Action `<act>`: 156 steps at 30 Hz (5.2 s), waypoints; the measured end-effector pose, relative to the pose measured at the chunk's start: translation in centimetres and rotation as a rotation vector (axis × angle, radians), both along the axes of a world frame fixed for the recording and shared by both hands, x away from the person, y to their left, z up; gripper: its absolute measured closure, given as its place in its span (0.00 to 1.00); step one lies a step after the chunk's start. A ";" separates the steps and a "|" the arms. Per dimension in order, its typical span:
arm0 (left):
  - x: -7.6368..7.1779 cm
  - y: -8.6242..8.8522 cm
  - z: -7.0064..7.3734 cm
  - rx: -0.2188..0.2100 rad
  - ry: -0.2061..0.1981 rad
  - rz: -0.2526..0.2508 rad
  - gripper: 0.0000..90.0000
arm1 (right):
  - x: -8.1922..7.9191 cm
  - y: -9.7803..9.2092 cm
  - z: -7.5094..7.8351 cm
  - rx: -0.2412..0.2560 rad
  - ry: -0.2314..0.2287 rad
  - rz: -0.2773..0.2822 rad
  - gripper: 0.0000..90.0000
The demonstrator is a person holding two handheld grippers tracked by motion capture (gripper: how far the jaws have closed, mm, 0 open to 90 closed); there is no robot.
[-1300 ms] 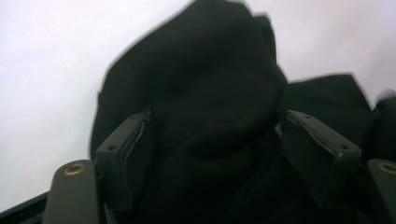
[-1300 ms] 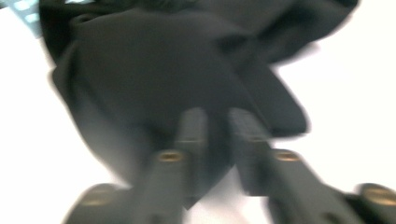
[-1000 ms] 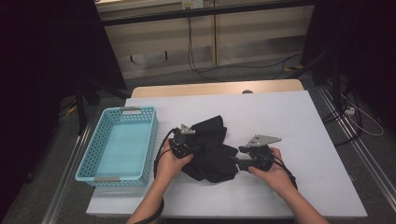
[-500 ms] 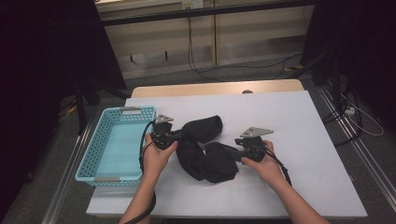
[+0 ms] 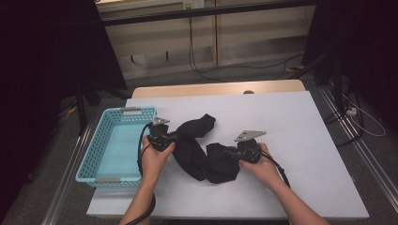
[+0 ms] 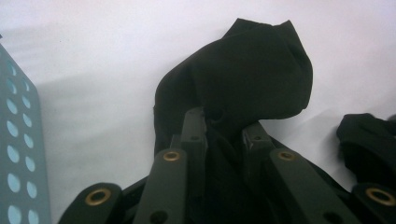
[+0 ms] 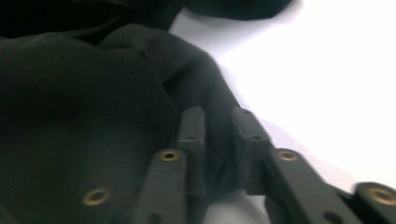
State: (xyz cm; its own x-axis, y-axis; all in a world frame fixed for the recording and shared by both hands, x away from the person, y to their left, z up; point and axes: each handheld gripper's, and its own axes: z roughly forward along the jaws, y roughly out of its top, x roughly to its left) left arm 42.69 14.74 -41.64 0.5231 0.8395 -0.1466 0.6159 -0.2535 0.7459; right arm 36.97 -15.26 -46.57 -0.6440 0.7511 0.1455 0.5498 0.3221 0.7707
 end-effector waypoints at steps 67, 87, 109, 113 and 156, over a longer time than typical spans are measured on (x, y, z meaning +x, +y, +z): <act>-1.5 -8.0 -0.7 -0.031 0.051 -0.329 0.74 | -2.1 -5.0 1.2 0.008 -0.080 -0.152 0.31; -0.5 -3.0 0.5 0.019 -0.041 -0.070 0.44 | 0.0 -1.4 1.3 -0.020 -0.113 -0.108 0.33; -2.1 -7.3 -1.5 0.119 0.001 -0.285 0.33 | 0.1 -1.9 1.4 -0.037 -0.075 -0.124 0.33; -1.8 -7.4 -2.9 0.129 0.022 -0.301 0.30 | 0.2 -1.8 1.3 -0.034 -0.078 -0.123 0.34; -1.1 -1.1 0.6 -0.137 0.041 -0.118 0.95 | 3.6 2.3 0.5 -0.125 -0.088 -0.022 0.83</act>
